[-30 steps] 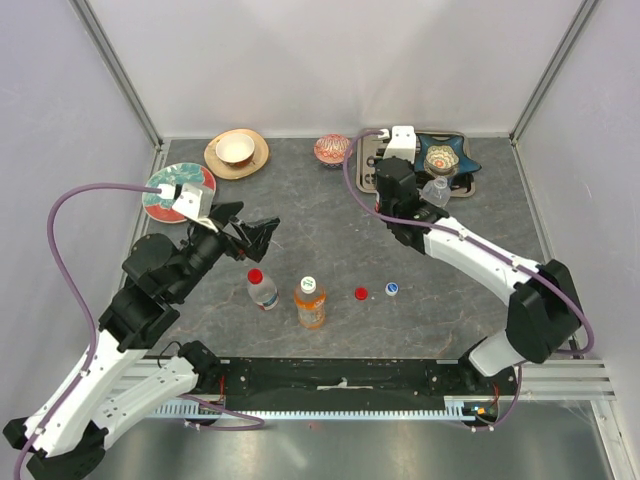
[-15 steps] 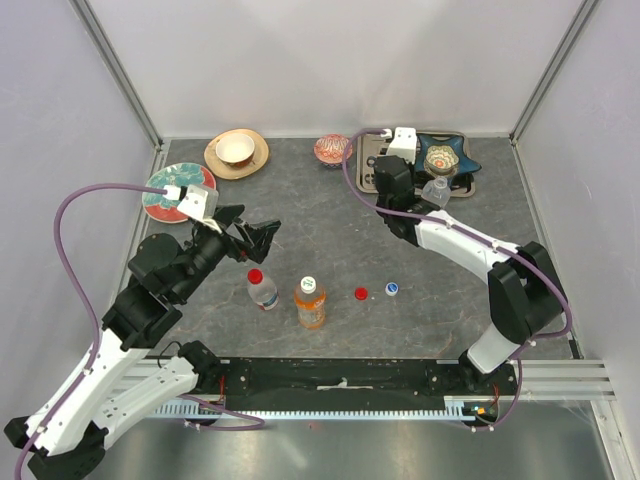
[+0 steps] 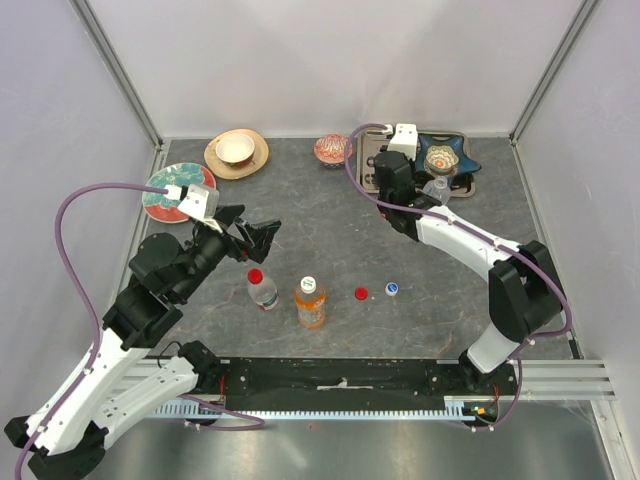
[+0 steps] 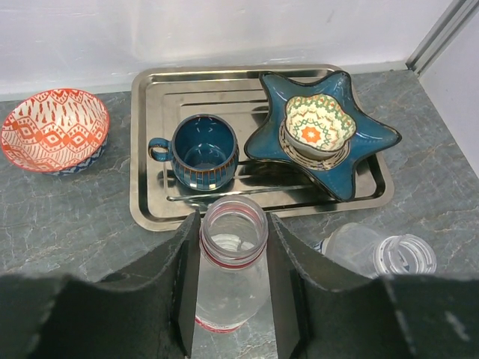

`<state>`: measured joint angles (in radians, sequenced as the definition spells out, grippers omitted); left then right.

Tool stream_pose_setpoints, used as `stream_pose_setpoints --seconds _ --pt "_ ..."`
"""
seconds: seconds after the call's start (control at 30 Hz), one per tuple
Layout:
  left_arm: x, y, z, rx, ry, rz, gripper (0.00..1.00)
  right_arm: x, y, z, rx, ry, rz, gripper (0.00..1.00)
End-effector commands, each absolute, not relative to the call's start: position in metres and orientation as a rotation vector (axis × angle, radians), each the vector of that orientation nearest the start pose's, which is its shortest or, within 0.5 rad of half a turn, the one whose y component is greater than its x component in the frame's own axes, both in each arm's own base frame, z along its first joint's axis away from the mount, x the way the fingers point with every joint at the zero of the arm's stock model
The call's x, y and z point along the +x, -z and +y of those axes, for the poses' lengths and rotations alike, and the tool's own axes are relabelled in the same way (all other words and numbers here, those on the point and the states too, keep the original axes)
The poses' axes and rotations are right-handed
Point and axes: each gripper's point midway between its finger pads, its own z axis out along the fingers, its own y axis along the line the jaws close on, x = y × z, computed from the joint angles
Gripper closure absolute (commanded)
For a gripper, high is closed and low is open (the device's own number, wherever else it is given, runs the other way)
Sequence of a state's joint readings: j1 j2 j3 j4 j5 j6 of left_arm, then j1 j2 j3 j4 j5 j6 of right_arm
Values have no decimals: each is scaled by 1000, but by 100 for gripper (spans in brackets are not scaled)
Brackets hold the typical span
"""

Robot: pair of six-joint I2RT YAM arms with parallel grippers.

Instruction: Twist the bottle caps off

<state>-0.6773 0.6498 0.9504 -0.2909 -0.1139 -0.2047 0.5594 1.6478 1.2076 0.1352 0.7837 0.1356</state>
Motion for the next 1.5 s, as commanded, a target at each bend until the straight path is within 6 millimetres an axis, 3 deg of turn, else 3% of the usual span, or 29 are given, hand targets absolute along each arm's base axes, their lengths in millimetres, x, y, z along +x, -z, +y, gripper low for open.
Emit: stream_pose_setpoints --seconds 0.0,0.7,1.17,1.27,1.33,1.37,1.4,1.47 --pt "224 -368 -162 300 576 1546 5 458 -231 152 156 194 1808 53" --pt "224 -365 -169 316 601 1558 5 451 -248 147 188 170 1802 35" --pt "224 -366 -172 318 619 1559 5 441 -261 149 178 117 1804 30" --pt "224 -367 -172 319 618 1558 5 431 -274 150 182 74 1790 29" --pt "226 -368 -170 315 605 1556 5 419 -294 150 199 19 1767 28" --pt "227 -367 -169 311 597 1557 5 411 -303 157 185 -15 1758 28" --pt "228 -368 -166 303 579 1554 5 400 -324 158 188 -59 1722 27" --pt "231 -369 -163 286 559 1554 5 380 -341 176 130 -128 1710 26"
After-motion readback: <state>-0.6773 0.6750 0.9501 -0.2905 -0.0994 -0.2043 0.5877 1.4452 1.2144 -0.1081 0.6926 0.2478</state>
